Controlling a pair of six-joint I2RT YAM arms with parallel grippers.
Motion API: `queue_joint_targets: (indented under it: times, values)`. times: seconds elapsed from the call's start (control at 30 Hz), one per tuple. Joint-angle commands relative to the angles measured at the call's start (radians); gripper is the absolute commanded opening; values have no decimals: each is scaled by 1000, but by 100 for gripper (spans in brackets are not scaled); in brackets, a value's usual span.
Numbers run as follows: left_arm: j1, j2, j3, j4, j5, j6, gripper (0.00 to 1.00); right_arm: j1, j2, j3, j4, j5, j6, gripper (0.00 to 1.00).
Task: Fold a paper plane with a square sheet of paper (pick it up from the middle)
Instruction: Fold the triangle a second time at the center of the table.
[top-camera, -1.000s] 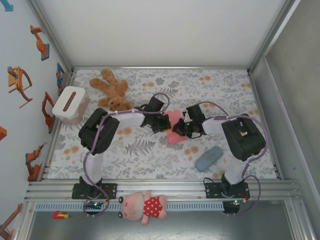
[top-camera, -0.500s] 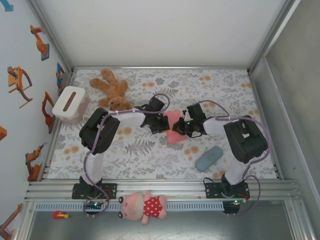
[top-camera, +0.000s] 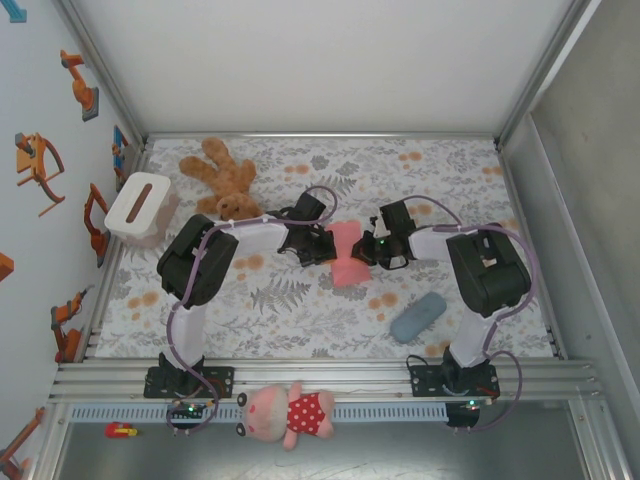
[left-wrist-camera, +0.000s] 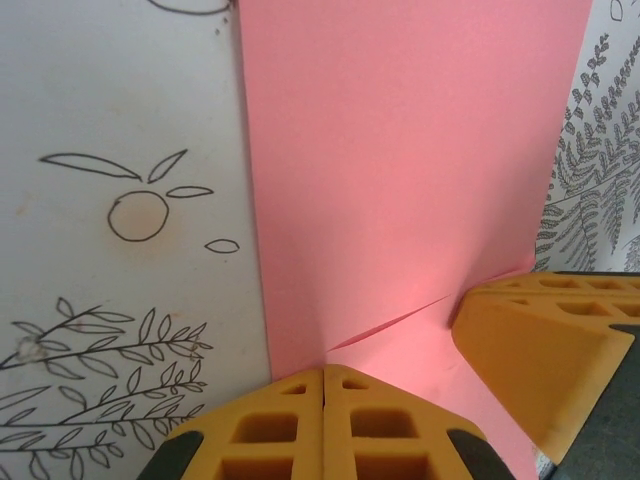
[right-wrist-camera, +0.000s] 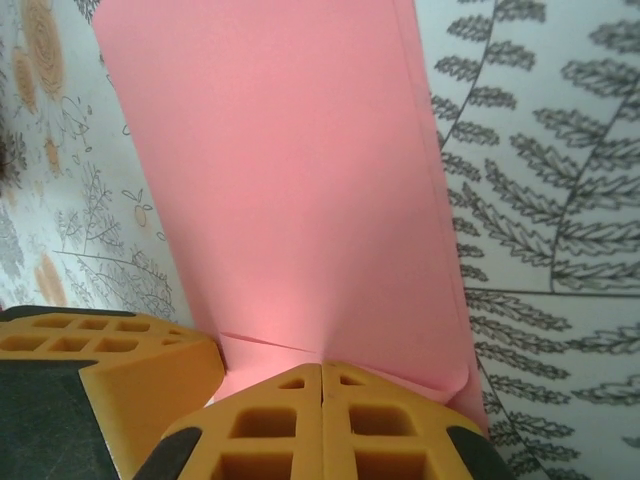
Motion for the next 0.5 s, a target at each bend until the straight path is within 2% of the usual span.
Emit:
queue_joint_targets:
  times: [0.0,0.27,0.47]
  values:
    - [12,48,-13,-105,-32,32,0,-27,36,19,-39,45,-30,0]
    - [23,54,-32,-111,-32,49,0,-106,-3,30,-19,56,-31,0]
    - [27,56,-10,-111,-18,83,0,-125,-60,46,-50,76,-50,0]
